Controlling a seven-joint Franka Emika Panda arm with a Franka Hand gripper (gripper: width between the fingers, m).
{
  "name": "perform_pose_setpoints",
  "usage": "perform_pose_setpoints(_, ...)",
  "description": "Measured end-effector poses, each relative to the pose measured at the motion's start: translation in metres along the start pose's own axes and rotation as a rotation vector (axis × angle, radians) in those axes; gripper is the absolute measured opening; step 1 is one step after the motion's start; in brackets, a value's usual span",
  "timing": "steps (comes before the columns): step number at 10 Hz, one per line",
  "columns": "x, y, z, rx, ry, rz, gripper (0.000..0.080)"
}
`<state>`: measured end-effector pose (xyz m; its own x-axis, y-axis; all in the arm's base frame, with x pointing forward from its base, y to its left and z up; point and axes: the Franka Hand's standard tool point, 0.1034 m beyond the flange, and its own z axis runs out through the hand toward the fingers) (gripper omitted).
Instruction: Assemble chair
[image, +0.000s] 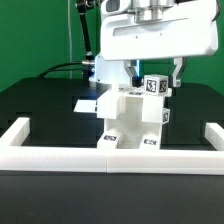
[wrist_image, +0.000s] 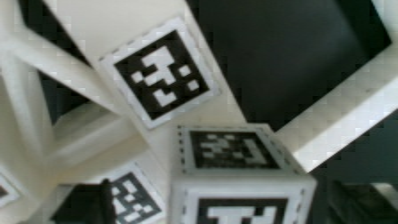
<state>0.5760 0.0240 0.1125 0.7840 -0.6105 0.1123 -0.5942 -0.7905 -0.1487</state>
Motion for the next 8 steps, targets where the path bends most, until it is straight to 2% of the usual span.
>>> perform_pose_setpoints(2, -0.0014, -0.0045, -0.0008, 0.002, 0.001, -0.069, 0.0638)
perform_pose_setpoints(6, 0.0008, -0.0039, -0.0015, -0.003, 0.006, -0.482, 0.0649)
perform_pose_setpoints(8, -0.002, -0.0049, -0.0005, -0.013, 0.008, -0.674, 0.0649)
